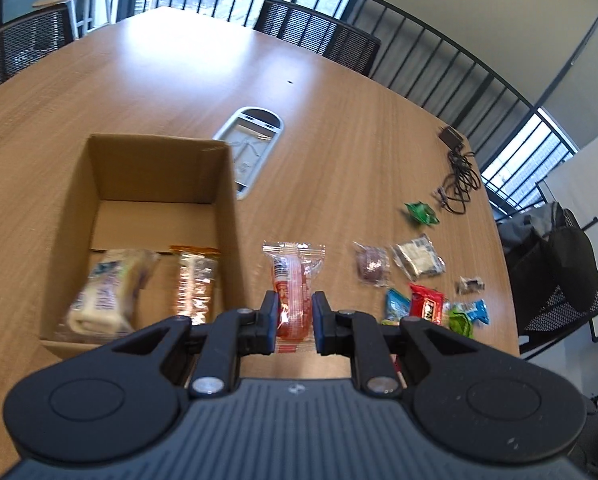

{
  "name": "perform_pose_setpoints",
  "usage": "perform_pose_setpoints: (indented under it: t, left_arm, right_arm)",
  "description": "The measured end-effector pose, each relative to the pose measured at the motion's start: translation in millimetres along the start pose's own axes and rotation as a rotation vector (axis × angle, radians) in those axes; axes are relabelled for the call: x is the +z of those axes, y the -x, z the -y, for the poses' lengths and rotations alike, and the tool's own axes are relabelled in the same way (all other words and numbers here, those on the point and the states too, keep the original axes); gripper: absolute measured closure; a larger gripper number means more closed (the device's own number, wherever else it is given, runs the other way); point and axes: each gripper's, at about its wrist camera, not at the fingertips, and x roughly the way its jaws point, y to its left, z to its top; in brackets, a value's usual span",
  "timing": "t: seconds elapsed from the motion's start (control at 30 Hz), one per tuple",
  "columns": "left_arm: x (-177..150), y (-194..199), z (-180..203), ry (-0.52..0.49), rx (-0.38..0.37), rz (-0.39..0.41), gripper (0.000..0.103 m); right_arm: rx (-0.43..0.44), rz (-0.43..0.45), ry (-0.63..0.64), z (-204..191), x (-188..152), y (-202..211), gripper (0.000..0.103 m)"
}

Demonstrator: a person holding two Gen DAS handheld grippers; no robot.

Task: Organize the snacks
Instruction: 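Carry both held snacks over to the cardboard box, then lower both snacks into the box and open both tools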

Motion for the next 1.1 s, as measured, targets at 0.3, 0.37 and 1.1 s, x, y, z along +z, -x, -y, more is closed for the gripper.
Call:
perform_pose_setpoints:
  t: [0.3,0.37,1.1]
  left_arm:
    - [7,12,-40,0.034,0.051,0.03,0.086]
    - [8,13,-46,0.04,0.055,0.033,0.086]
    - [19,4,-79,0.125,0.068,0.047,0.081]
  right_arm:
    - [0.056,0.031,0.044,-41,3,0,0.08]
    - [0.059,0.03,0.048,-47,4,-2,0.08]
    - [0.059,0.018,0.113,-76,18,-17,0.08]
